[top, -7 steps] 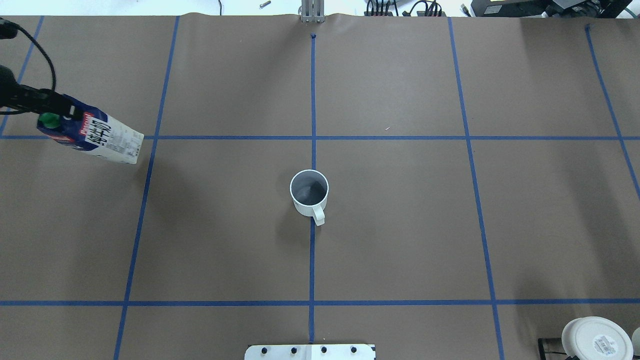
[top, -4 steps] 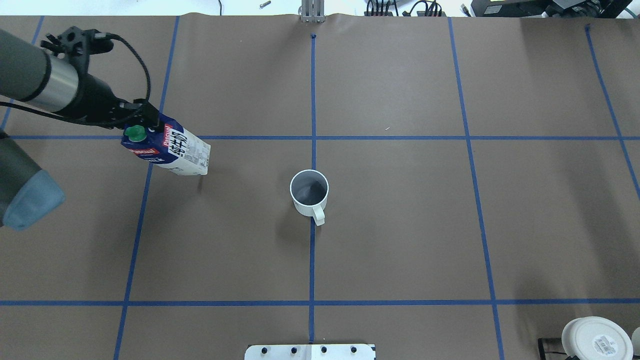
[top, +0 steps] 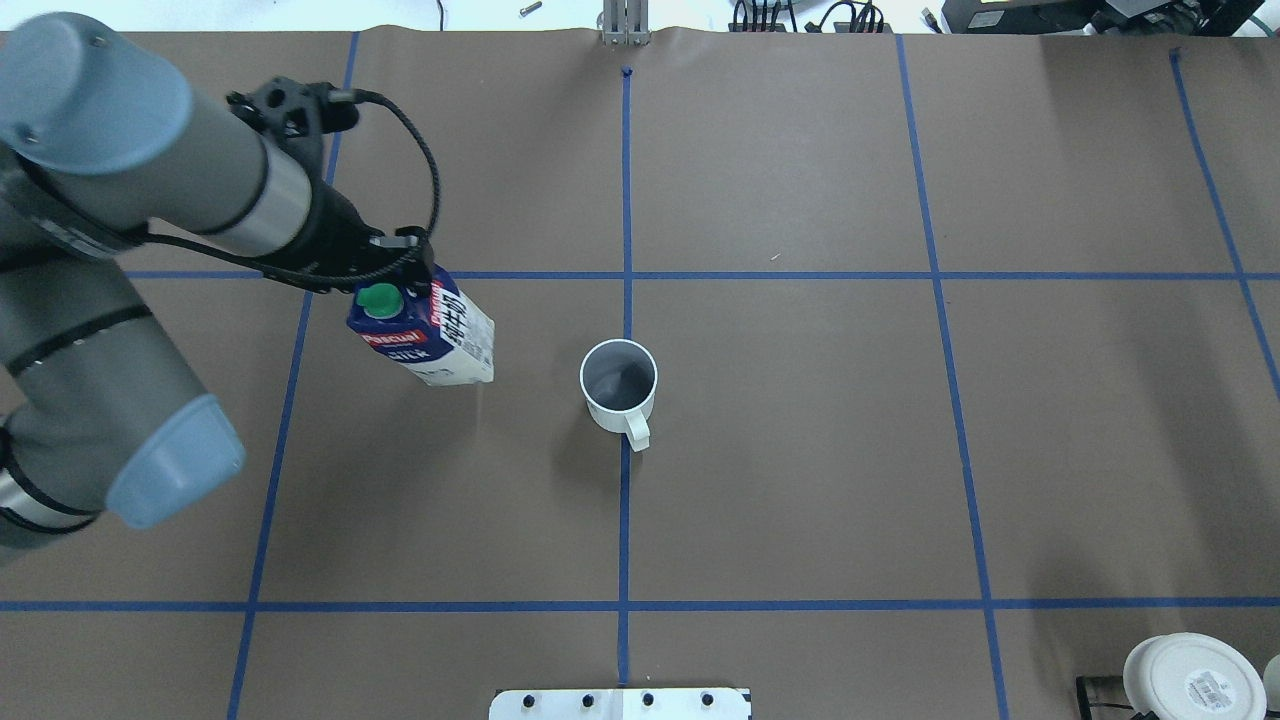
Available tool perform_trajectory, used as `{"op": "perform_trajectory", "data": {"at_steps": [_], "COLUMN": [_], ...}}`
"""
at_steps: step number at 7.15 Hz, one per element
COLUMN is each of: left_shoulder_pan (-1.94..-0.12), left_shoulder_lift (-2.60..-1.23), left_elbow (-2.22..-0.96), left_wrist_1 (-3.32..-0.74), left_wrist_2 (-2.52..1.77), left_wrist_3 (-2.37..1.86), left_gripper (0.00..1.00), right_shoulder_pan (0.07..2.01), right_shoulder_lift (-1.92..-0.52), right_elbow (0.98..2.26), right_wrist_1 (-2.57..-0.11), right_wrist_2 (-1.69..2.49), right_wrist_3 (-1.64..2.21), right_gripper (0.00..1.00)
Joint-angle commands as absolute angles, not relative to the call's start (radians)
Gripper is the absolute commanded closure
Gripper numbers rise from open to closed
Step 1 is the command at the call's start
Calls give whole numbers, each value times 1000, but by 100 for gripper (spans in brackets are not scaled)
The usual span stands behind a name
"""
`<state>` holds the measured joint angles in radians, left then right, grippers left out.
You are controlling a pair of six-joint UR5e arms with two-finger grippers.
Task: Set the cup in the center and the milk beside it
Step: 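Carry the milk carton with the left gripper toward the mug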
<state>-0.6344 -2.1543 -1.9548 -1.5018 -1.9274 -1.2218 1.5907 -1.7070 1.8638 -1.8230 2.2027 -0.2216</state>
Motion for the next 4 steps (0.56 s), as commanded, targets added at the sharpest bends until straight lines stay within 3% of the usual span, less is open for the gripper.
{"op": "perform_trajectory", "data": {"at_steps": [1, 3, 4], "left_shoulder_pan": [-592, -574, -574], "left_shoulder_lift": [-2186, -2206, -2204], "left_elbow": [-1937, -1916, -1916], "left_wrist_1": [-1491, -1491, -1491], "left_wrist_2": [-1910, -1908, -1908], "left_wrist_3": [-1249, -1249, -1247], "left_gripper": [100, 99, 69], "right_shoulder_pan": [1591, 1591, 1591], "right_shoulder_lift": [-1707, -1707, -1707], "right_elbow": [1862, 1862, 1862], "right_wrist_1": [-1824, -1824, -1824], "right_wrist_2": [2203, 2203, 2203], "right_wrist_3": [-221, -222, -222], "right_gripper": [0, 0, 0]}}
